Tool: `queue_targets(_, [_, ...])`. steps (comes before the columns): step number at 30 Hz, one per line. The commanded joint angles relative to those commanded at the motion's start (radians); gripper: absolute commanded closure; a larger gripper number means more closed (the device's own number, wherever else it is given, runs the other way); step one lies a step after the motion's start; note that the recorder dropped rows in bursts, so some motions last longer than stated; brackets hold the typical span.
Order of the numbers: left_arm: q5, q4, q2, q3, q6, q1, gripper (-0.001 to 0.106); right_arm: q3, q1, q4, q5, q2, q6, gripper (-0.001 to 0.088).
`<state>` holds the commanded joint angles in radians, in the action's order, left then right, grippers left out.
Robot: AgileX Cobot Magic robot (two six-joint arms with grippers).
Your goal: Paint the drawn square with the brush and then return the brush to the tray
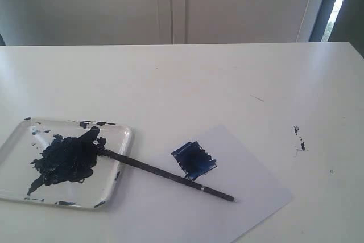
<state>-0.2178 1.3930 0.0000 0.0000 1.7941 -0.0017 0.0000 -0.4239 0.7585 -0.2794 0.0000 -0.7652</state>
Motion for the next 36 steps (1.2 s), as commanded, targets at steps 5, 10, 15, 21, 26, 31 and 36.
queue_targets(5, [-0.002,0.0,0.0,0.0,0.0,0.0,0.082,0.0,0.0,-0.241,-0.022,0.0,0.0,0.0868])
queue_targets(10, [-0.007,0.0,0.0,0.0,0.0,0.0,0.082,0.0,0.0,-0.278,-0.022,0.0,0.0,0.0868])
queue_targets(15, [-0.017,0.0,0.0,0.0,0.0,0.0,0.082,0.0,0.0,-0.275,-0.02,0.0,0.0,0.0868])
queue_targets(21, [-0.019,-0.011,0.0,0.0,0.0,0.0,0.082,0.0,0.0,-0.275,-0.02,0.0,0.0,0.0868])
queue_targets(26, [-0.034,-0.089,0.0,0.0,0.0,0.0,0.082,0.0,0.0,-0.277,-0.02,0.0,0.0,0.0868])
queue_targets(31, [-0.079,-0.173,0.0,0.0,0.0,0.0,0.082,0.0,0.0,-0.242,-0.022,0.0,0.0,0.0868])
queue_targets(36, [-0.081,-0.171,0.0,0.0,0.0,0.0,0.082,0.0,0.0,-0.219,-0.063,0.0,0.002,0.0868])
